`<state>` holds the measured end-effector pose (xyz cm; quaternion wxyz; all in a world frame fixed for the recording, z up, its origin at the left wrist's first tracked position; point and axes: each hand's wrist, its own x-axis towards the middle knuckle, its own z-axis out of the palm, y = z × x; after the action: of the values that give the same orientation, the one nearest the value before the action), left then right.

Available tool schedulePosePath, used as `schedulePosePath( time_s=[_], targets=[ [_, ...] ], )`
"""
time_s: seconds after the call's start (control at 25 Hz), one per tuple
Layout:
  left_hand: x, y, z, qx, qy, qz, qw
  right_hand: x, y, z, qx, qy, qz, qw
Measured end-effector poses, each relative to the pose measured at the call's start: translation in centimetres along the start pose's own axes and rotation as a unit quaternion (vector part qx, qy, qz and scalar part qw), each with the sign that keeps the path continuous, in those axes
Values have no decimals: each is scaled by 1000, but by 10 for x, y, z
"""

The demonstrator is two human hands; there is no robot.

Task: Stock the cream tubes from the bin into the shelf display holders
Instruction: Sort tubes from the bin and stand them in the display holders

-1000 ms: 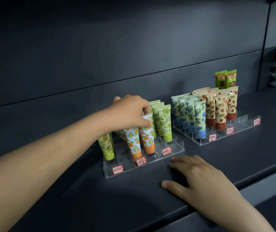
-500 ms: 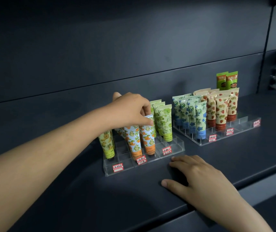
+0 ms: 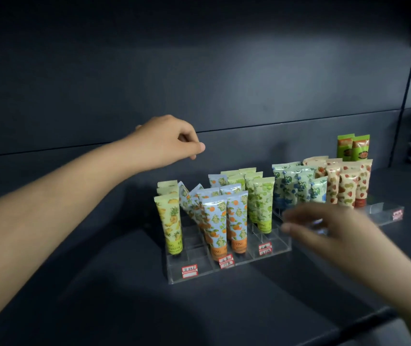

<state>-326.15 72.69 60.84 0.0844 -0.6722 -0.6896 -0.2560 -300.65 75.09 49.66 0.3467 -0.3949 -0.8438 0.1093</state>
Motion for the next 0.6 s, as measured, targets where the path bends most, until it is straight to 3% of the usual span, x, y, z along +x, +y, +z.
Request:
schedulePosePath(
  time_s=[0.16, 0.36, 0.6],
  targets=[
    [18, -28, -7, 2, -37, -7, 999, 62, -34, -25, 13, 12, -55, 998],
    [54, -66, 1, -43, -135, -7, 990, 147, -71, -2, 7, -110, -106, 988],
    [83, -98, 34, -64, -243, -36, 967, 206, -69, 38, -31, -225, -82, 971]
  ],
)
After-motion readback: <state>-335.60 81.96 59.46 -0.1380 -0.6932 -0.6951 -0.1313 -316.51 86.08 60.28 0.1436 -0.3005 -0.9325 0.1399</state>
